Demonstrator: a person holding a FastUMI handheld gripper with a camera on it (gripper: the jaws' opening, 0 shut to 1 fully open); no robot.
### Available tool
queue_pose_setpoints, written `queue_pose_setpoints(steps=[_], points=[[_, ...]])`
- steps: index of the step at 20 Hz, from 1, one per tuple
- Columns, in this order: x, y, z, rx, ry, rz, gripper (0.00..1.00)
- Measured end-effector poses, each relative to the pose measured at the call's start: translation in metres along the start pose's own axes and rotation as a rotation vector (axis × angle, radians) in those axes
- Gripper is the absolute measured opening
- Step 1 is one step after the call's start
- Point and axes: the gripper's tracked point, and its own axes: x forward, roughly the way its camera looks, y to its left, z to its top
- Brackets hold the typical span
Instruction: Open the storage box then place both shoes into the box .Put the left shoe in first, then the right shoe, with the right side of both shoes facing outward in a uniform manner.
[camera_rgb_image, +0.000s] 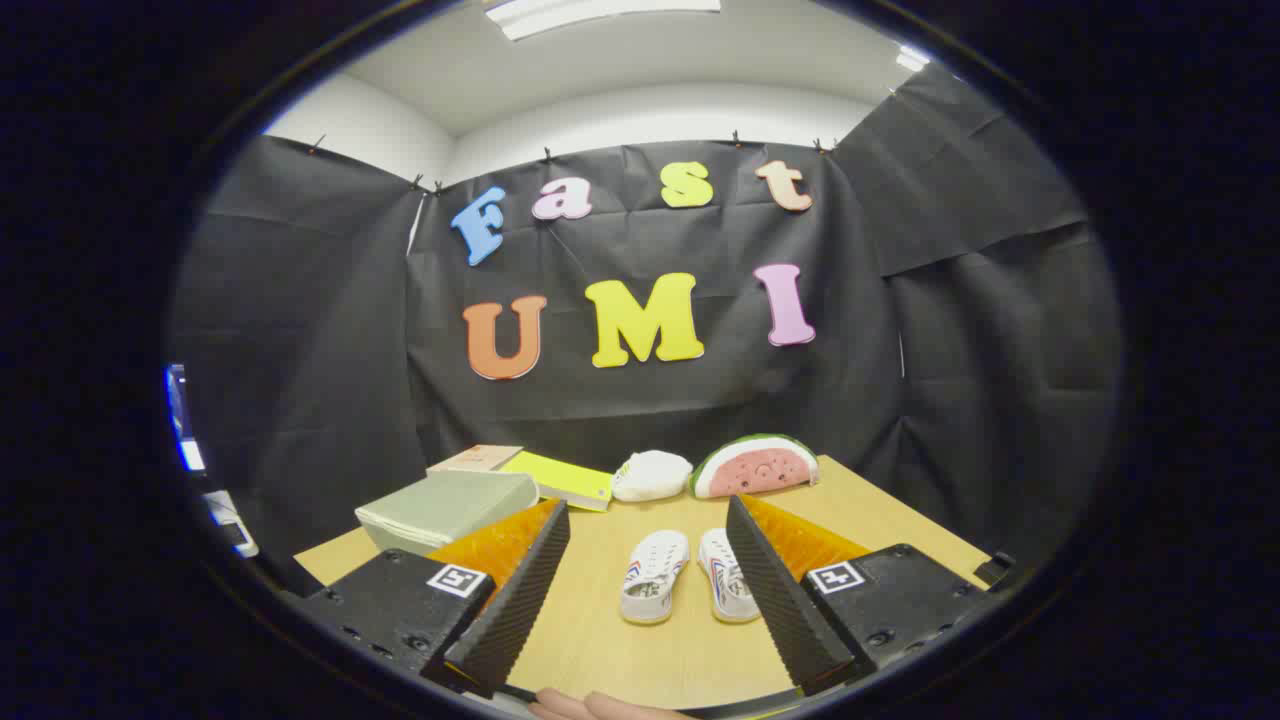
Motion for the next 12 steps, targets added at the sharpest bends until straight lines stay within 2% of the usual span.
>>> queue_pose_setpoints(steps=[12], points=[[0.018, 0.003, -0.013, -0.008, 0.034, 0.005, 1.0]])
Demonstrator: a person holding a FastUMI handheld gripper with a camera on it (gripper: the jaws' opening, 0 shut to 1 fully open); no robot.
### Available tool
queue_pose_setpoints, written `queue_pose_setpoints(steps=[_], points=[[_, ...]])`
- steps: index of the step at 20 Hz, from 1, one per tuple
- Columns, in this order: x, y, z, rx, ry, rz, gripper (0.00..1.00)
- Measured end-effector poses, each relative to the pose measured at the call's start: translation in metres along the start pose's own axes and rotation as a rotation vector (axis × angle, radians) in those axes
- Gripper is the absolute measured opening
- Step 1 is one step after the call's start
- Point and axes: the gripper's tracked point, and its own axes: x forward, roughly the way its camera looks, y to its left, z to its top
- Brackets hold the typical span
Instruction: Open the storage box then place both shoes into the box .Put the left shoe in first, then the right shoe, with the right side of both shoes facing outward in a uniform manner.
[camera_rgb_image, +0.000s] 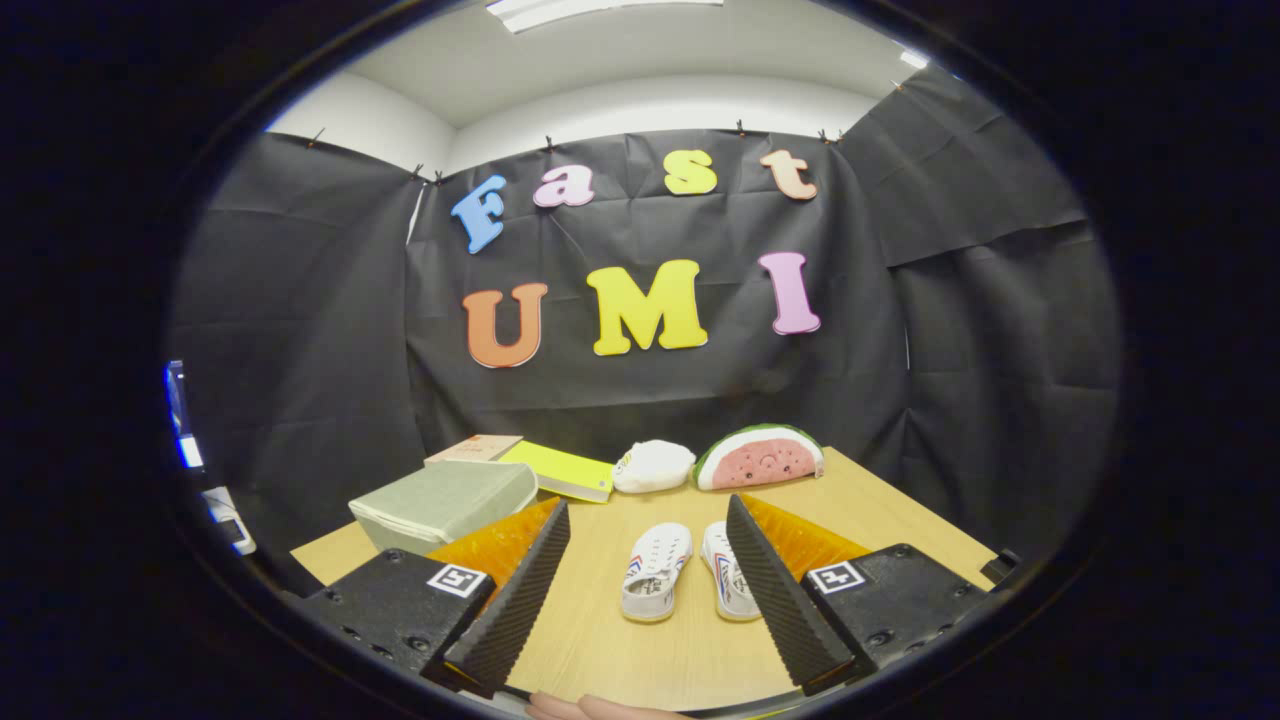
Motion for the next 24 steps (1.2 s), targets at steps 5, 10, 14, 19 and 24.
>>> queue_pose_setpoints(steps=[5, 10, 14, 19, 24], points=[[0.026, 0.017, -0.018, 0.012, 0.054, 0.054, 1.0], [0.07, 0.026, -0.034, 0.029, 0.147, 0.113, 1.0], [0.107, 0.038, -0.032, 0.062, 0.196, 0.172, 1.0], [0.154, 0.064, -0.031, 0.13, 0.266, 0.282, 1.0], [0.199, 0.106, -0.049, 0.297, 0.408, 0.475, 1.0]])
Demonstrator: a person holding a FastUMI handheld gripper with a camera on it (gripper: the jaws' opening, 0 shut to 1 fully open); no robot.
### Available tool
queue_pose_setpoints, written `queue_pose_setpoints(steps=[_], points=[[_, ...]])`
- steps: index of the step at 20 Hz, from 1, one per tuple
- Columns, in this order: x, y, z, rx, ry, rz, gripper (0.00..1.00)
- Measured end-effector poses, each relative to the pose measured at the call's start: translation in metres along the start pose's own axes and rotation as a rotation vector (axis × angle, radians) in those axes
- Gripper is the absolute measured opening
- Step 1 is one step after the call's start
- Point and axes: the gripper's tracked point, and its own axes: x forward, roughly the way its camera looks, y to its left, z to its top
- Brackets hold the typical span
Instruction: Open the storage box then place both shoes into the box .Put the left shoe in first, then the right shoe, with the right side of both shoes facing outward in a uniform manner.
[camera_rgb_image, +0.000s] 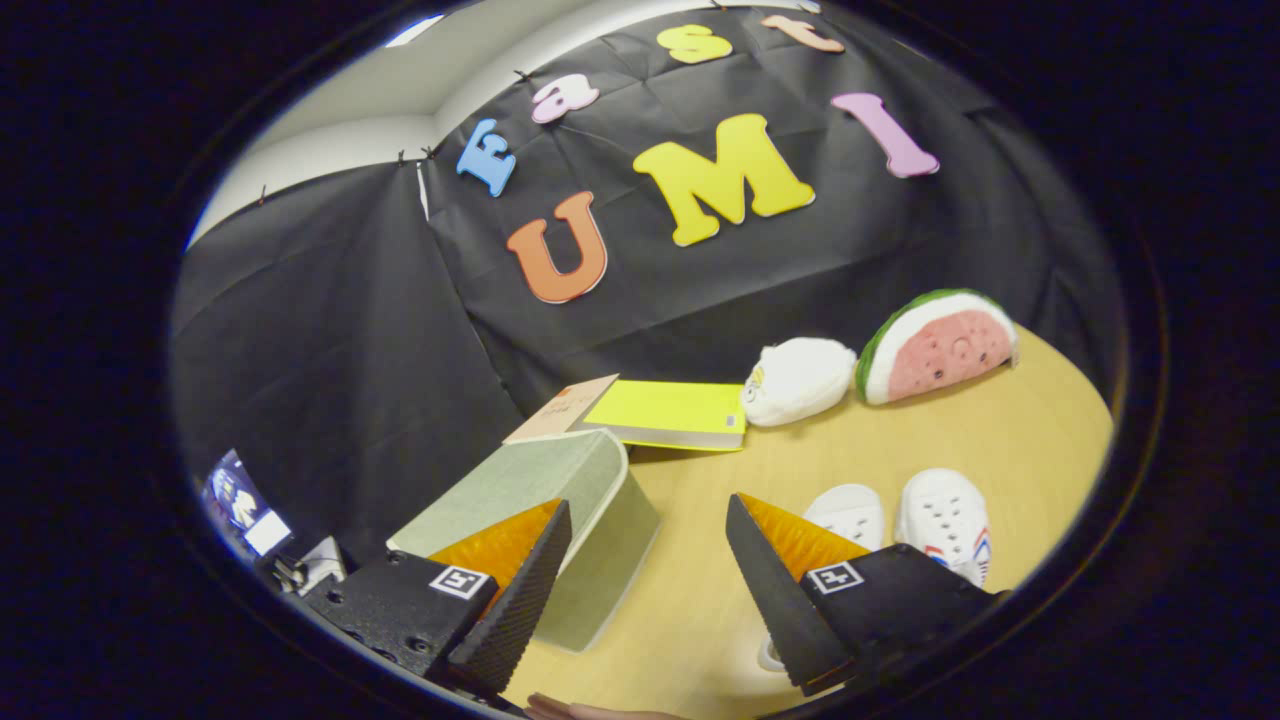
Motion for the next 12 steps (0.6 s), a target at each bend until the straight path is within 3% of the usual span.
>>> queue_pose_setpoints(steps=[3, 7, 9, 12], points=[[0.03, 0.011, 0.001, 0.171, 0.112, 0.151, 0.99], [0.068, 0.017, 0.004, 0.347, 0.215, 0.27, 0.99], [0.08, 0.03, -0.003, 0.384, 0.29, 0.349, 0.99], [0.102, 0.033, -0.011, 0.392, 0.356, 0.379, 0.98]])
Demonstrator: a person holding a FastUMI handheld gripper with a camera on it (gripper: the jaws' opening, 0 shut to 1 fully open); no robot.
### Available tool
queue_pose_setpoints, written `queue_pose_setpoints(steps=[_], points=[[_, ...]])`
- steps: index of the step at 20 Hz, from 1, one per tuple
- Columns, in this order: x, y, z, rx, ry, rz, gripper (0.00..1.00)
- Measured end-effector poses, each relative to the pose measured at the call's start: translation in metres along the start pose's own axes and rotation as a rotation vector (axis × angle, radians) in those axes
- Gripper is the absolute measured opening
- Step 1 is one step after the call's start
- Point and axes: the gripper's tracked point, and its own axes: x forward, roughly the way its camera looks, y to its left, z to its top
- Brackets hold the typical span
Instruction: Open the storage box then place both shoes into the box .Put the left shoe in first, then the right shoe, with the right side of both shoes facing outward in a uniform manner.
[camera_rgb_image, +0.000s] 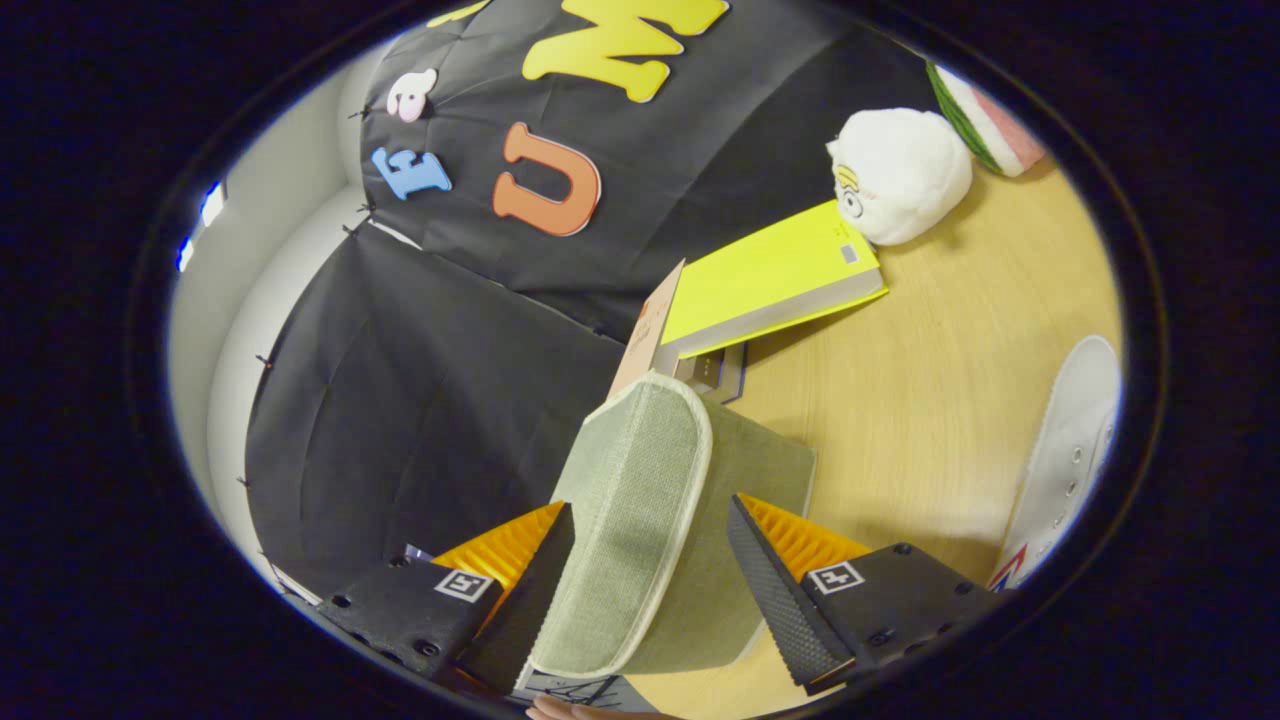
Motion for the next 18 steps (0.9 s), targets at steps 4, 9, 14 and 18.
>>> queue_pose_setpoints(steps=[4, 9, 14, 18], points=[[0.015, 0.01, -0.007, 0.044, 0.067, 0.077, 0.95], [0.008, 0.011, -0.004, 0.017, 0.086, -0.022, 0.75], [0.003, 0.021, 0.002, 0.027, 0.094, -0.09, 0.65], [-0.005, 0.029, 0.008, 0.018, 0.062, -0.154, 0.37]])
